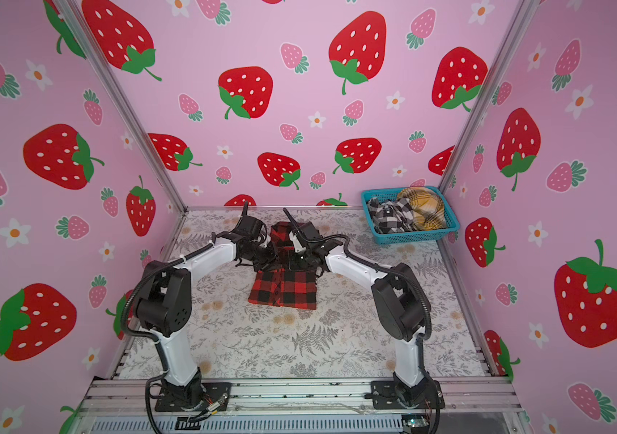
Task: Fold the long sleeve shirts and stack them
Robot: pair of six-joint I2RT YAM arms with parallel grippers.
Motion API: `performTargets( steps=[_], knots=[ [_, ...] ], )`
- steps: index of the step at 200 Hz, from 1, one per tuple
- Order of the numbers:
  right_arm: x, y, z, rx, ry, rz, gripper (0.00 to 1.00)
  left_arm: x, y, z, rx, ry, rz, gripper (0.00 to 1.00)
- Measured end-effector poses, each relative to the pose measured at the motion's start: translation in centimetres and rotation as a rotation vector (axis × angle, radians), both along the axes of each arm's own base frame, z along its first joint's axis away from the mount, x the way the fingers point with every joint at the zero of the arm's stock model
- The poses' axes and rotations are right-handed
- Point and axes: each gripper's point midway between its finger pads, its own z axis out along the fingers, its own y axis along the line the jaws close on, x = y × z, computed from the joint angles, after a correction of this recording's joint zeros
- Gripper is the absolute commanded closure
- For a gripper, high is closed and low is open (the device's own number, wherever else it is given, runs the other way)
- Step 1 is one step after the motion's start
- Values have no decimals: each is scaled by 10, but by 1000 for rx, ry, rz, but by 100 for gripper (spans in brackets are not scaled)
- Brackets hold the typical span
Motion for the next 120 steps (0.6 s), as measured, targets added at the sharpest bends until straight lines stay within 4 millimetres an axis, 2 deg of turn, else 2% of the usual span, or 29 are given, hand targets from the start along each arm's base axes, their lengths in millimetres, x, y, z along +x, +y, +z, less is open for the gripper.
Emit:
performTargets(
  steps=[25, 47, 57, 80, 101, 109, 120],
  knots=[
    [-9, -14, -45, -78, 69, -25, 66, -8, -3, -39, 35, 84, -13, 76],
    [-34, -41, -87, -150, 152, -47, 68, -19, -9, -46, 30, 82, -23, 76],
    [-38, -45, -84, -134, 142, -55, 70, -29, -13, -45, 26, 74, -30, 76],
    [-66, -69, -87, -149, 174, -65, 70, -67, -27, -47, 12, 88, -63, 75],
    [-87, -87, -86, -162, 198, -63, 69, -99, -36, -44, 0, 107, -84, 66],
    [-92, -91, -84, -167, 203, -62, 69, -106, -34, -40, 3, 116, -84, 63],
    [-94, -91, -78, -164, 198, -60, 69, -104, -27, -29, 9, 104, -65, 62]
  ],
)
